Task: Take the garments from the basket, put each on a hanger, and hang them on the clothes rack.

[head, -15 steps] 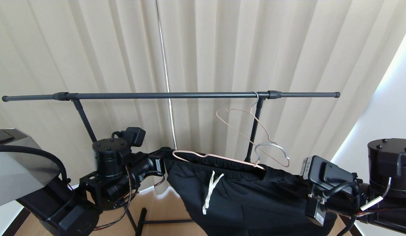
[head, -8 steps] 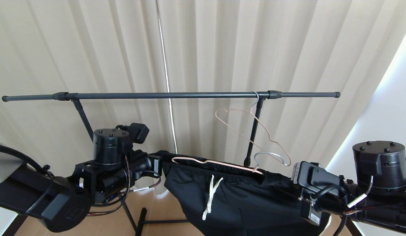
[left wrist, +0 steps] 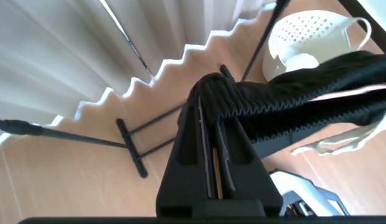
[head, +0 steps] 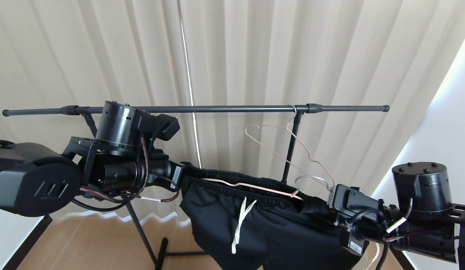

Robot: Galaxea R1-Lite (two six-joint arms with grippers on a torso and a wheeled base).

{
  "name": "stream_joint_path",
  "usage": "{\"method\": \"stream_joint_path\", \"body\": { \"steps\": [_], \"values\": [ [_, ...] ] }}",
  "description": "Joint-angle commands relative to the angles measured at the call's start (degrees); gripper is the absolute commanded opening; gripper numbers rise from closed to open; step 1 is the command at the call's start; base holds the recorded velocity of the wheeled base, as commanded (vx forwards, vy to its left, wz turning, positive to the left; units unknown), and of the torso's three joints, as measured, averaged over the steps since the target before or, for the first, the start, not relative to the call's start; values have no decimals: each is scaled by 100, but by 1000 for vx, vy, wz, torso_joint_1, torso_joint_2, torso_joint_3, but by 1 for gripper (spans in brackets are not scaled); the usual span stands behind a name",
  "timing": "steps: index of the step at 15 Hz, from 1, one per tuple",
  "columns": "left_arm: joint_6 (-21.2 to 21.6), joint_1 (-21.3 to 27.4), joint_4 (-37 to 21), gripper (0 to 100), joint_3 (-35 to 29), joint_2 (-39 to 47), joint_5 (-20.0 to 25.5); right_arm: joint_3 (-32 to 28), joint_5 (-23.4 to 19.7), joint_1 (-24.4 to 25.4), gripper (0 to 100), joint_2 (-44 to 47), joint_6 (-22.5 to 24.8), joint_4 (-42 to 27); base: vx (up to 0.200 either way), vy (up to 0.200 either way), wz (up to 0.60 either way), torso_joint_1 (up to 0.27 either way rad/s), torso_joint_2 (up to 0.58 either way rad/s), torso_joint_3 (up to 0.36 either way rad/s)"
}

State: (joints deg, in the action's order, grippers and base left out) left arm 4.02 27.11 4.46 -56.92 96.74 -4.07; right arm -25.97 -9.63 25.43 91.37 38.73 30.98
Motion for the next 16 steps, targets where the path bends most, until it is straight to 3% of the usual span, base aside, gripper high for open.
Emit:
{"method": "stream_joint_path", "body": {
  "steps": [1, 4, 9, 12, 16],
  "values": [
    [20, 180, -411, 0, -478, -156, -6, -58, -4, -144, 0, 215, 47, 14, 0, 0, 0, 0, 0, 0],
    [20, 488, -578, 0, -707, -156, -15, -190, -4, -258, 0, 514, 108, 22, 0, 0, 0, 0, 0, 0],
    [2, 875, -1413, 0, -1155, -138, -6, -392, -4, -258, 0, 689, -58, 49, 0, 0, 0, 0, 0, 0],
    [-244, 1165, -2142, 0, -1471, -6, 3, -453, -13, -223, 0, 698, -973, 699, 0, 0, 0, 0, 0, 0],
    [-341, 1209, -2151, 0, -1480, 178, 12, -462, -4, 6, 0, 698, -1359, 954, 0, 0, 0, 0, 0, 0]
  ]
}}
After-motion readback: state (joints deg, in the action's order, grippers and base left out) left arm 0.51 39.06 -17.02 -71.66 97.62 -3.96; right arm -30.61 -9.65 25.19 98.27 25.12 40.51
